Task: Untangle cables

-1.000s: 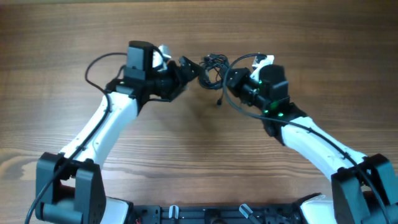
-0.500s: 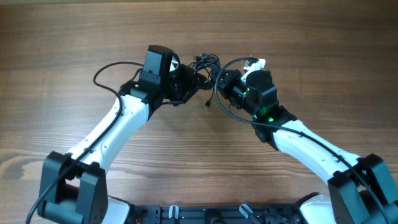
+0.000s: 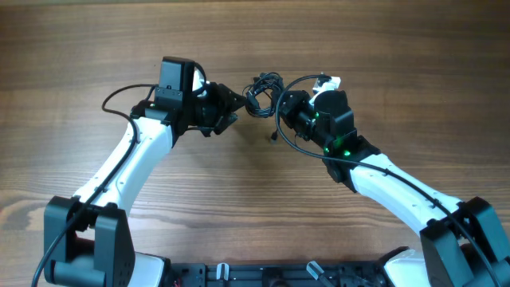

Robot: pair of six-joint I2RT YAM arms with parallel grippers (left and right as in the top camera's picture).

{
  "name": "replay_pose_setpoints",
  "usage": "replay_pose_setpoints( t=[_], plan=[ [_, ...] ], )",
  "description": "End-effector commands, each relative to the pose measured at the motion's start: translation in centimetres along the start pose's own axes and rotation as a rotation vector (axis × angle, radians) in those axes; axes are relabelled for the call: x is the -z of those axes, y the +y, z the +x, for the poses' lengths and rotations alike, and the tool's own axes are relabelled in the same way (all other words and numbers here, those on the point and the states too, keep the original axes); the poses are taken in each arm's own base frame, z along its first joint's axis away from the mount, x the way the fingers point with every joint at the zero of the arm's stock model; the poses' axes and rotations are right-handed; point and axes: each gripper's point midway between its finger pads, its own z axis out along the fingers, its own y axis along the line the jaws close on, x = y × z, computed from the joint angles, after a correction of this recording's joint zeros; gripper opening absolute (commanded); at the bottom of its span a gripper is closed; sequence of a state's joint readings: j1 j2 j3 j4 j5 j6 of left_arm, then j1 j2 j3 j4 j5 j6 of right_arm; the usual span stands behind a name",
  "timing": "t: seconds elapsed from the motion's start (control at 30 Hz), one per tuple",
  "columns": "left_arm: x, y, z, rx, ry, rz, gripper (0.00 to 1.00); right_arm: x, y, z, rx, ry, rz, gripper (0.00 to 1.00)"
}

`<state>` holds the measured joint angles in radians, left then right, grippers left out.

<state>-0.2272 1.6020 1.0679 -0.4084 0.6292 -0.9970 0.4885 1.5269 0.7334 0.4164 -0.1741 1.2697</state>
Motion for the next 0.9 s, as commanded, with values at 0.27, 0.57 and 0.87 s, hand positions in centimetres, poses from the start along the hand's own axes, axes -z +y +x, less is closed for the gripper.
replay_pose_setpoints(
  t=[0.27, 0.57, 0.87],
  plan=[
    [-0.9, -0.1, 1.4, -0.123, -0.023, -0.054, 0.36, 0.3, 2.0, 0.0, -0.007, 0.01, -0.069, 0.12],
    [-2.5, -0.6, 1.8, -0.167, -0.034, -0.056, 0.43, 0.4, 3.4, 0.5, 0.004, 0.041, -0.131, 0.12],
    [-4.6, -0.3, 1.9, -0.157, -0.007, -0.05, 0.38, 0.6, 4.4, 0.6, 0.022, 0.052, -0.175, 0.11]
  ],
)
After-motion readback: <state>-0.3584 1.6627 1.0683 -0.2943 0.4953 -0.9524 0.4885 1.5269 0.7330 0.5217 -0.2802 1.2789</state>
